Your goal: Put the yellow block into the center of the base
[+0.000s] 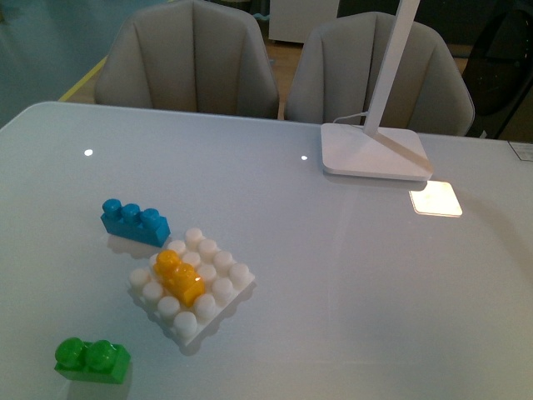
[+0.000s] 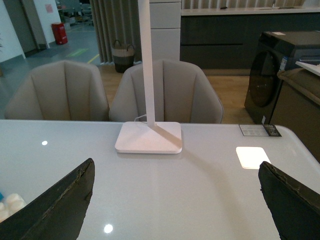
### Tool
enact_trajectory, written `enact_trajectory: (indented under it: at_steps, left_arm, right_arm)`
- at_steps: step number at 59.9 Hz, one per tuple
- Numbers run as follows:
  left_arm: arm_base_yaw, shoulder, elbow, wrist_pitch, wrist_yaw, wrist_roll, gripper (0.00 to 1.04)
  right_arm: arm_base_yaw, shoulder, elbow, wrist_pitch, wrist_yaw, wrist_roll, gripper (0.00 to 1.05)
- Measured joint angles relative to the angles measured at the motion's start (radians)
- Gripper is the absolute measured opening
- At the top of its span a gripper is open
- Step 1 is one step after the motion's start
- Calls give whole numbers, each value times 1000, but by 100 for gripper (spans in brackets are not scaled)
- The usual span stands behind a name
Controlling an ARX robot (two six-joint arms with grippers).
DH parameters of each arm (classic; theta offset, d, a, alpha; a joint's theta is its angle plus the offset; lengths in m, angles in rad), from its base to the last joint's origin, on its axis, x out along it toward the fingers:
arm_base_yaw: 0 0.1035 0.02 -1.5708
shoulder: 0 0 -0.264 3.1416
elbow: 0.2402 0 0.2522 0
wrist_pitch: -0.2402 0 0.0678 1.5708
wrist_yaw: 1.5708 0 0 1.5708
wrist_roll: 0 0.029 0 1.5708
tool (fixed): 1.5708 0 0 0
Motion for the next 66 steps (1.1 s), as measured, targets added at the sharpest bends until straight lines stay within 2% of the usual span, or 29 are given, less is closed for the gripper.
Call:
enact_trajectory:
  at_steps: [39, 45, 66]
  left_arm:
    - [0, -232, 0, -230, 0, 0, 3]
    - [0, -368, 0, -392, 0, 0, 3]
    - [0, -401, 0, -405, 0, 0, 3]
  right_arm:
    - [0, 0, 0, 0, 0, 0, 96]
    - [0, 0, 0, 0, 0, 0, 96]
    - [0, 0, 0, 0, 0, 0, 96]
